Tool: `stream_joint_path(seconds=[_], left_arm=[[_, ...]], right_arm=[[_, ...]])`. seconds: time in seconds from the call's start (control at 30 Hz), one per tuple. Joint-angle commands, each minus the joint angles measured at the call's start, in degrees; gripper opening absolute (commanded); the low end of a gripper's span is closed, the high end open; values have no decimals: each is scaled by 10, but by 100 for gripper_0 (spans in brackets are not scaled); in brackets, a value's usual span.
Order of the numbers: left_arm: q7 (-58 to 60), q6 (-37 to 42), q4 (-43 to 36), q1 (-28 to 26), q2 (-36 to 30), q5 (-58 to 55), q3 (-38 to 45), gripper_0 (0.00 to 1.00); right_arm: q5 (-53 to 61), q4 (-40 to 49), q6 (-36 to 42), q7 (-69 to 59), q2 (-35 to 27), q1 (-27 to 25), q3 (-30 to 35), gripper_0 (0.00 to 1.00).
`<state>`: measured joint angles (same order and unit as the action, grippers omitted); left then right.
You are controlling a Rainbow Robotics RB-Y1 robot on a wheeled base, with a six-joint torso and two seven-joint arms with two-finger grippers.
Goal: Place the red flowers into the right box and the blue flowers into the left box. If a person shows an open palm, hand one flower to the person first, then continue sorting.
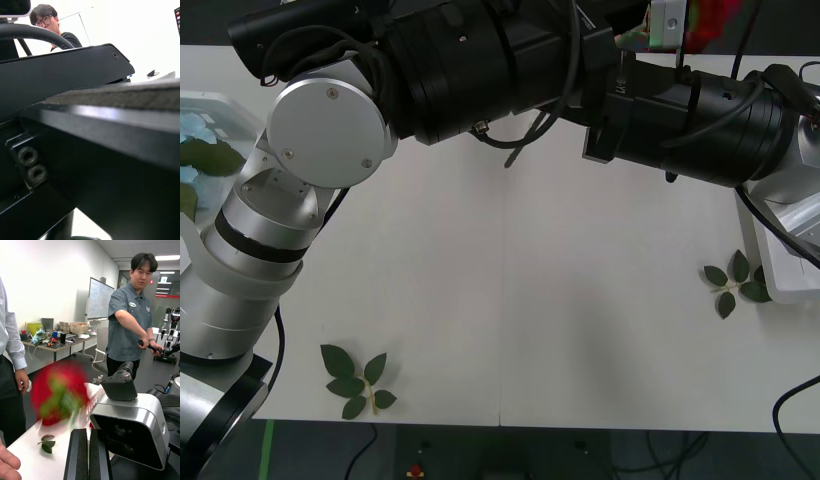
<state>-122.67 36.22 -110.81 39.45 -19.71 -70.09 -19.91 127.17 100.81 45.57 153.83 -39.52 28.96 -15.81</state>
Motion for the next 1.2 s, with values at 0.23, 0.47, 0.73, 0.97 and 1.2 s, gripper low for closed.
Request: stream_joint_path(seconds=[0.23,0.47,0.73,0.97,1.2], left_arm=[[-8,-8,-8,-4,-9,-14,-7,0],[-7,-8,-8,-5,-9,-18,-4,0],[-8,-10,-7,-17,-9,-46,1,100],[-17,-12,-7,-18,-10,-46,6,100],[-20,-12,-7,-18,-10,-50,8,100]], right_arm=[[9,9,-2,12,1,24,-4,0],[23,9,-4,12,-7,24,-3,0],[50,9,-5,12,-43,23,-2,0],[77,-4,-8,12,-94,18,3,0],[89,-18,-7,12,-157,2,18,0]])
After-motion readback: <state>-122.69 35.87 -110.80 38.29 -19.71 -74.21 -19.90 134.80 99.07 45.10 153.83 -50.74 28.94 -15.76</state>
